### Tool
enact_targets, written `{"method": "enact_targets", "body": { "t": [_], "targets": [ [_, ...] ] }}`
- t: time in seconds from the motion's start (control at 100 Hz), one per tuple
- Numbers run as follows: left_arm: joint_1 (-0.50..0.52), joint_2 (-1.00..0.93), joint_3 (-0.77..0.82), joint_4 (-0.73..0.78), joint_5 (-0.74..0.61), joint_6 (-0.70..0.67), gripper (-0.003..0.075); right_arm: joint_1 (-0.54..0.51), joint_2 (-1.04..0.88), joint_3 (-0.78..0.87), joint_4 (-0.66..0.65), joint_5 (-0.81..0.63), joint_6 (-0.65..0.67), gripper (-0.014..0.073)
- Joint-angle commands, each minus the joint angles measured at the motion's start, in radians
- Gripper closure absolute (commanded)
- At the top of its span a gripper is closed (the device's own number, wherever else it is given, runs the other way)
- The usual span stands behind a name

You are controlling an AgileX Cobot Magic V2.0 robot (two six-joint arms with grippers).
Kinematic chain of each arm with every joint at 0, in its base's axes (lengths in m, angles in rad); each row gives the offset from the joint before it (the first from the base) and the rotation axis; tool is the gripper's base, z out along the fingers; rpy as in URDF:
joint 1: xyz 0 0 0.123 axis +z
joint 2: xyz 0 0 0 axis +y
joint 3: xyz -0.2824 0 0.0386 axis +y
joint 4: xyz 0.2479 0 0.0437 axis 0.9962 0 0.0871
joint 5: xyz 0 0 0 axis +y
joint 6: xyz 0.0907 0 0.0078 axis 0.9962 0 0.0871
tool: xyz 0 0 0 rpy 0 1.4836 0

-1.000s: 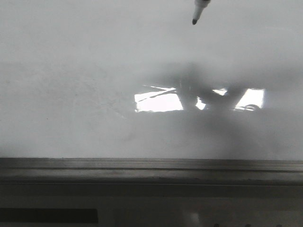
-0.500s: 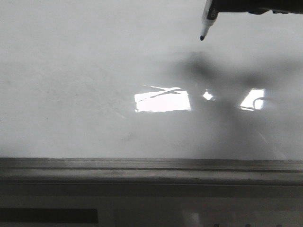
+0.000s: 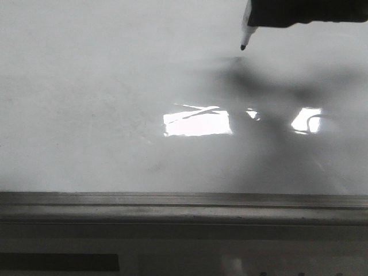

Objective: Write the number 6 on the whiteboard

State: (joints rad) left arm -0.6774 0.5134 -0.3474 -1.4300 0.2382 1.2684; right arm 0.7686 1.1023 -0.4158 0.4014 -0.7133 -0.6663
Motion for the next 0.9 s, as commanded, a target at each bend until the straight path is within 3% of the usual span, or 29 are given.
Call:
{"method": "enact_targets", "body": {
  "t": [0.0, 0.45, 0.89],
  "targets": [
    [-0.003, 0.003, -0.028, -0.02, -0.006, -0.008, 0.0741, -0.006, 0.001, -0.023, -0.012, -0.1, 0.002, 0.0665],
    [-0.003, 0.003, -0.028, -0.02, 0.017, -0.008, 0.0741, -0.009, 0.016, -0.026, 0.016, -0.1, 0.004, 0.0665],
    [-0.003, 0.003, -0.028, -0.02, 0.047, -0.008, 0.0741, 0.033, 0.016, -0.026, -0.03, 0.106, 0.111, 0.0665]
  ]
}}
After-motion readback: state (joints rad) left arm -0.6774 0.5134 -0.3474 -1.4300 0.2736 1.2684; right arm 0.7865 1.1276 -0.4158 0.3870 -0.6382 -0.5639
